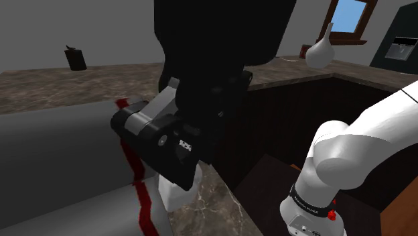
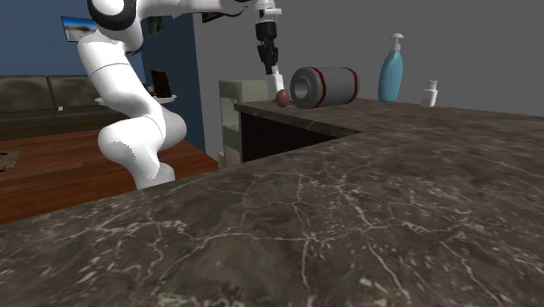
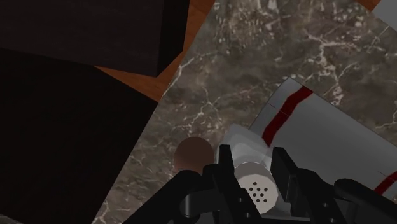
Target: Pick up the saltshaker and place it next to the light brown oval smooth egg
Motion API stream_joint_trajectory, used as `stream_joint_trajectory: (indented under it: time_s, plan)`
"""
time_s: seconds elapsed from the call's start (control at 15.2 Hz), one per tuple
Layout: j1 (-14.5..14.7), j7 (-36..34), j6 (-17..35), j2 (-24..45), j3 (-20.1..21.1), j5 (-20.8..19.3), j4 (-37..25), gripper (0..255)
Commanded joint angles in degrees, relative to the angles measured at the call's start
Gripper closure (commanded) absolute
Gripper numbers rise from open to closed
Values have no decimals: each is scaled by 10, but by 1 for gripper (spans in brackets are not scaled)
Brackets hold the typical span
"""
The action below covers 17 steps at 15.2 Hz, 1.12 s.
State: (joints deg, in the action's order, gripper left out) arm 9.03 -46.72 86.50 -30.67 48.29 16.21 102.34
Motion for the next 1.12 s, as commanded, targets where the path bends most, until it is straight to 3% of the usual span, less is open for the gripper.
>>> stream_joint_trajectory:
  time_s: [0.0,0.33,0.86,0.92,1.06]
  plan:
    - [4,3,15,-7,-1,4,21,255]
    - [13,7,51,-22,1,15,70,255]
    - [14,7,53,-22,1,15,73,255]
    - [14,7,54,-23,0,15,74,0]
    - [14,8,54,-22,0,15,74,0]
